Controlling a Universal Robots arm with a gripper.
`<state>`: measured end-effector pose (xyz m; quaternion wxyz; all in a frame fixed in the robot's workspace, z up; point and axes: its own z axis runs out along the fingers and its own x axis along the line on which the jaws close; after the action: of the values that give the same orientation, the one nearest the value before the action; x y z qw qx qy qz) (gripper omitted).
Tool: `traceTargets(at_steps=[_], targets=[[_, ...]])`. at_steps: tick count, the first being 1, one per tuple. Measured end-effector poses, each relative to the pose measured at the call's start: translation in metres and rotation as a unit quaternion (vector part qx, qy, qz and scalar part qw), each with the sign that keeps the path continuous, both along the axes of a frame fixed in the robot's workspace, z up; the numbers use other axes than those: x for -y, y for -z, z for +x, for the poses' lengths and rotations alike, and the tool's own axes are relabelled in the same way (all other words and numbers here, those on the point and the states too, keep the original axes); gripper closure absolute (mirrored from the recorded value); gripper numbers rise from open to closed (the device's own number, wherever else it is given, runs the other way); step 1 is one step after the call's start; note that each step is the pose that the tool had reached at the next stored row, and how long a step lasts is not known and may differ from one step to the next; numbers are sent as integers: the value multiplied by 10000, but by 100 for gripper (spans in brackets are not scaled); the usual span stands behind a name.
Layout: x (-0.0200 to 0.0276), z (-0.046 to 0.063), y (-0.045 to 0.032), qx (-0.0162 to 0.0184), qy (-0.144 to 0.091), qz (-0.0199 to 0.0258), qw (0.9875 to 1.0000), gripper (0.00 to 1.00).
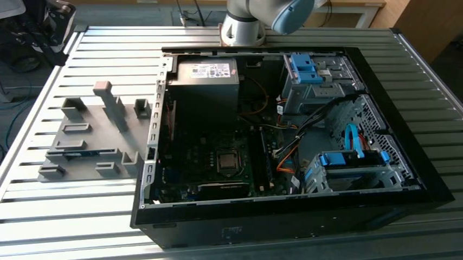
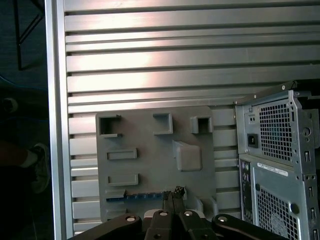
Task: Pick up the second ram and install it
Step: 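Pick up the second ram and move it above second insertion slot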
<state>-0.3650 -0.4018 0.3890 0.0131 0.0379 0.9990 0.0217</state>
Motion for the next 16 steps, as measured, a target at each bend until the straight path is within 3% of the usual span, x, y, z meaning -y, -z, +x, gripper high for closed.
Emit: traceTargets(at_steps=[10, 16], targets=[[2, -2, 0, 0, -16, 0, 10000, 89], [15, -6, 0, 0, -247, 0, 9997, 89]])
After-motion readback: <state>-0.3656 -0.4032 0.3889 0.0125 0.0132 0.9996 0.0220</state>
